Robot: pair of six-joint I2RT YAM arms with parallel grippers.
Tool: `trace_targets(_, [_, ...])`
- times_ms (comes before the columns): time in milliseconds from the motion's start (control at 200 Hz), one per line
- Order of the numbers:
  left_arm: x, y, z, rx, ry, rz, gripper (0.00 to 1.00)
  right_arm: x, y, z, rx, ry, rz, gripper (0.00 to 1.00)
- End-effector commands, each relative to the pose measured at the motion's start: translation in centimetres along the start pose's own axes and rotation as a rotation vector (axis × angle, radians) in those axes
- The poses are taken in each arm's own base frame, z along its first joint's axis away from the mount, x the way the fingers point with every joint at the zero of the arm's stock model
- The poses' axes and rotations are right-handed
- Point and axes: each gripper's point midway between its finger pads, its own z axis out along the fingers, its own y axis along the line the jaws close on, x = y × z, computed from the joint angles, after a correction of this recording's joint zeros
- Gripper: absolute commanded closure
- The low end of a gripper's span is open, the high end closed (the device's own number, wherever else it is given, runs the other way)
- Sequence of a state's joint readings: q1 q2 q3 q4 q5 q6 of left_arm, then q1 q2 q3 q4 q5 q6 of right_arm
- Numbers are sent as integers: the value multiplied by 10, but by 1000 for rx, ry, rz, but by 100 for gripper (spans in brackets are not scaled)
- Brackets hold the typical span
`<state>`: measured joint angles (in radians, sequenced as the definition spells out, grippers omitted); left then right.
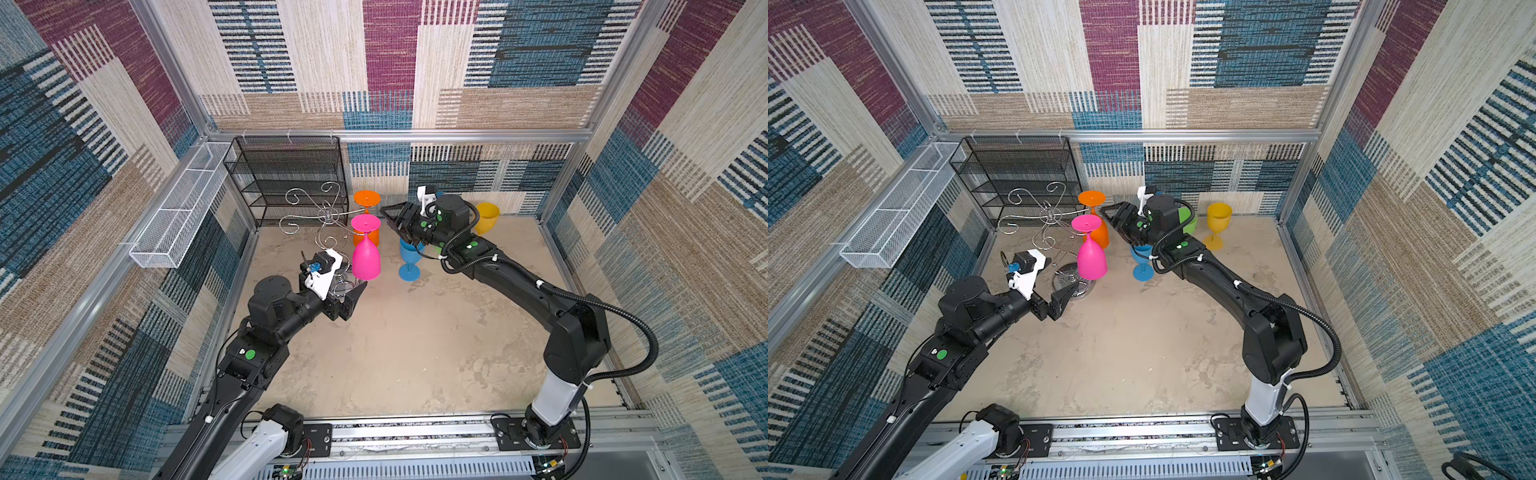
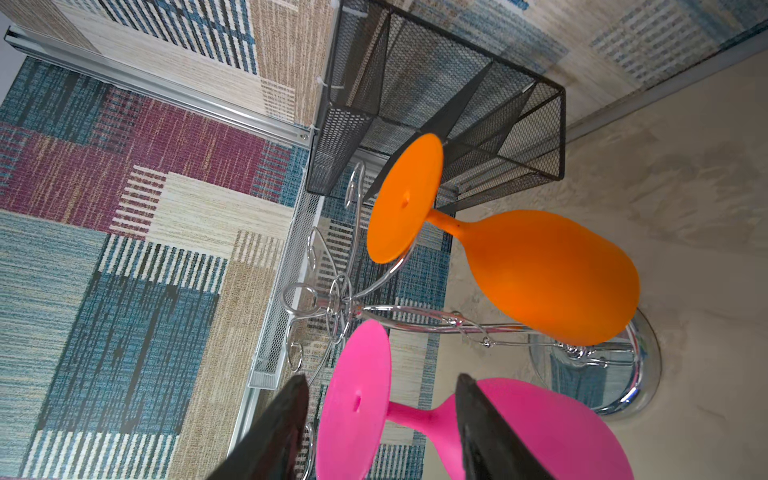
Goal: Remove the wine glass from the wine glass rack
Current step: 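Move the right gripper to the pink glass base on the rack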
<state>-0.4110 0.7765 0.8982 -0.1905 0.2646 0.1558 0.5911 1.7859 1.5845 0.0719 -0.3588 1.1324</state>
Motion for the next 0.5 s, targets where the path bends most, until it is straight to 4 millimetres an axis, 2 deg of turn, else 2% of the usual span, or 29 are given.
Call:
trace_targets(0, [-10, 2, 0, -11, -43, 25, 6, 4, 14, 4, -61, 17, 41, 46])
trace_targets(305, [-10, -1, 0, -7, -40, 27, 6, 11, 18, 6, -84, 26, 74, 65])
trace_targets(496, [-9, -1, 0, -7, -38, 29, 6, 14, 21, 6, -95, 38, 88, 66])
